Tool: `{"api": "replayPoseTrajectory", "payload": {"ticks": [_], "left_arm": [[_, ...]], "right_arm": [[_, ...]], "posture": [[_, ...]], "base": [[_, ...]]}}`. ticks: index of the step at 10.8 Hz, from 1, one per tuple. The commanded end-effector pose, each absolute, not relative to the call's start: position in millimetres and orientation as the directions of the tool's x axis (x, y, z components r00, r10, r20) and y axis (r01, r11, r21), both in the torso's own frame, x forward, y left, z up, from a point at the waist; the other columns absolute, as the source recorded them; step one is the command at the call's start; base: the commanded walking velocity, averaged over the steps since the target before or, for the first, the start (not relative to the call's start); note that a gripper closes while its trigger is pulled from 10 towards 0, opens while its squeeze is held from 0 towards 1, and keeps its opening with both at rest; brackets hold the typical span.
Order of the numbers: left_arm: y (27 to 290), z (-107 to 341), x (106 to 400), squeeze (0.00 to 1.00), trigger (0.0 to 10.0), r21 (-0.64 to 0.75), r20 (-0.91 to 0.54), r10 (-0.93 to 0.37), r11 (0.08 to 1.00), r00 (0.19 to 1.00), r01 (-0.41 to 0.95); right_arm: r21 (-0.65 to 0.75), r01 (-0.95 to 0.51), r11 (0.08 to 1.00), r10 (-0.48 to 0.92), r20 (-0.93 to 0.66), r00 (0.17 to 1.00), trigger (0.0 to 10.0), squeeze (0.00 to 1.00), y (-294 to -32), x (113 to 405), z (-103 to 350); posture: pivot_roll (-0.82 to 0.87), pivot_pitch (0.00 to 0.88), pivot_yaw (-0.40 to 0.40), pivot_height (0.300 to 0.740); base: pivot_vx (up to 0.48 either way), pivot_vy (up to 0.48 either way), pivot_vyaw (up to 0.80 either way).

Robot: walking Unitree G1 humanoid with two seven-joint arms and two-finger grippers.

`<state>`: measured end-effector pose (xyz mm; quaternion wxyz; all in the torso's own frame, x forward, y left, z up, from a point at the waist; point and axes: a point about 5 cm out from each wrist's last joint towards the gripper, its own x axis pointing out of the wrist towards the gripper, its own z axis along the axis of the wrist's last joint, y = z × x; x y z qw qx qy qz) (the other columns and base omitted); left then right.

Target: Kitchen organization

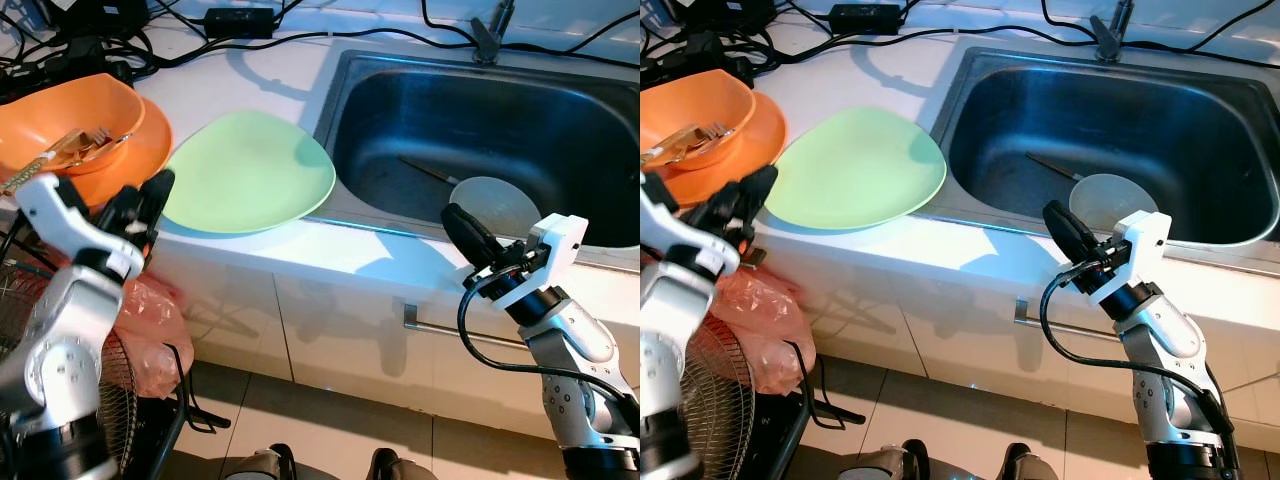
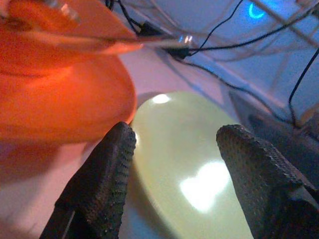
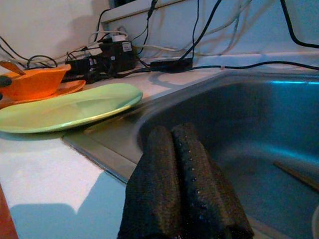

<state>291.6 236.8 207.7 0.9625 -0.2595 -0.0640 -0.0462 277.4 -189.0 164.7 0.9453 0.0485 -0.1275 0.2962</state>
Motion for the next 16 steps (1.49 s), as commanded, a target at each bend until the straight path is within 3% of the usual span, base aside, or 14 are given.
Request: {"api": "replayPoseTrajectory", "payload": {"ticks": [1, 7, 16], "left_arm": [[238.1, 209.3, 293.0, 0.00, 10.0, -0.523, 0.137, -0.042, 0.845, 0.990, 0.109], [247.4, 209.5, 290.0, 0.00, 10.0, -0.527, 0.118, -0.013, 0.847, 0.993, 0.074], [228.3, 195.1, 299.8, 0.00, 10.0, -0.614, 0.021, -0.065, 0.787, 0.998, 0.064]], "right_arm": [[0.091, -0.577, 0.812, 0.561, 0.153, 0.813, 10.0, 0.00, -183.8, 273.2, 135.9], [0.092, -0.574, 0.814, 0.559, 0.151, 0.816, 10.0, 0.00, -184.7, 273.0, 135.5], [0.086, -0.570, 0.817, 0.556, 0.148, 0.818, 10.0, 0.00, -184.5, 273.9, 136.3]], "posture": [[0.07, 0.195, 0.074, 0.740], [0.08, 0.193, 0.076, 0.740], [0.06, 0.189, 0.079, 0.740]], "base": [[0.000, 0.000, 0.00], [0.000, 0.000, 0.00], [0.000, 0.000, 0.00]]}}
